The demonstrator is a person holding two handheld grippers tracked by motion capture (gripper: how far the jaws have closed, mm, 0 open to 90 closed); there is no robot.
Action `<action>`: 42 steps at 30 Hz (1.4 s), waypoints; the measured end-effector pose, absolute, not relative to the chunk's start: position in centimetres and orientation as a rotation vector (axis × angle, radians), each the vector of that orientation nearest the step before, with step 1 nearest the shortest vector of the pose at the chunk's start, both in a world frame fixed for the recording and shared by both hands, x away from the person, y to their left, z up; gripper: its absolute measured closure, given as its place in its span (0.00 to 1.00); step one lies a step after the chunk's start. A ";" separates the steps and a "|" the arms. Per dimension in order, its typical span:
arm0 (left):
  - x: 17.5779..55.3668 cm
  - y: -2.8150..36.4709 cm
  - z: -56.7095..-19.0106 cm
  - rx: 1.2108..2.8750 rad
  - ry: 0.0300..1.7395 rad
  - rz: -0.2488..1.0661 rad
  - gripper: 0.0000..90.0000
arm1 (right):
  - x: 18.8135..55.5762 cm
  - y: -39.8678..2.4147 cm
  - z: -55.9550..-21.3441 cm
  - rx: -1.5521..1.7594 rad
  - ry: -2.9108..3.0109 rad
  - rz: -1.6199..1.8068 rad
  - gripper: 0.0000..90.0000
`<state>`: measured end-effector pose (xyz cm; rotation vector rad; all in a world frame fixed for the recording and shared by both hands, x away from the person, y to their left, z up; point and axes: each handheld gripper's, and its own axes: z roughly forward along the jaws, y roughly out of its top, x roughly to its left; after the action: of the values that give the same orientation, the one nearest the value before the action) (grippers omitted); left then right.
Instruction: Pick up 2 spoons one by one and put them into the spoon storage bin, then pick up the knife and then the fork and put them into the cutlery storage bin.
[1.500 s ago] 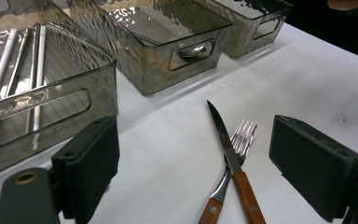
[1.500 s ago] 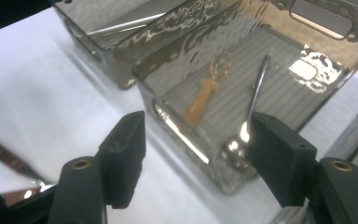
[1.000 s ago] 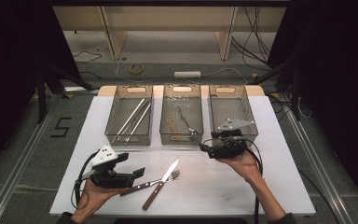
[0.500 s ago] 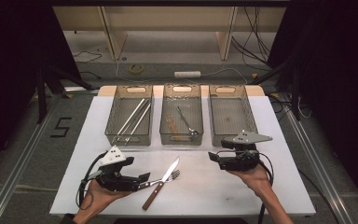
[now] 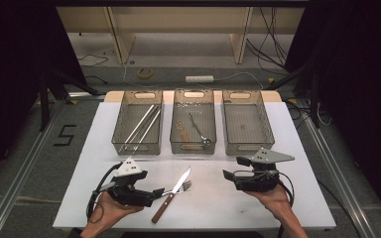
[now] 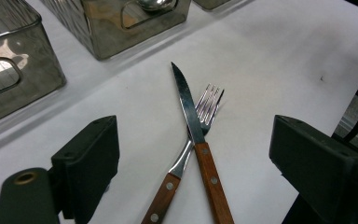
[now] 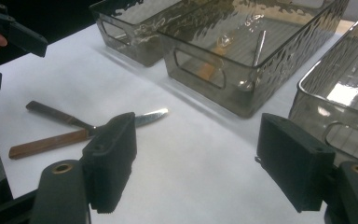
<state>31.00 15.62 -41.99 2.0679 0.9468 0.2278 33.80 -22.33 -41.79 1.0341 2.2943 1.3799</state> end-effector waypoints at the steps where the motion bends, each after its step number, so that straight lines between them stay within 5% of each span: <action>1: 31.0 15.5 -42.0 2.076 0.951 0.226 0.17 | 33.7 -22.4 -41.9 1.032 2.296 1.379 0.33; 42: 30.6 11.3 -43.7 2.444 0.972 0.148 0.24 | 31.4 -22.7 -42.8 1.039 2.333 1.365 0.29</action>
<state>30.63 11.34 -43.74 2.4444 0.9721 0.1480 31.44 -22.67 -42.81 1.0393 2.3329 1.3647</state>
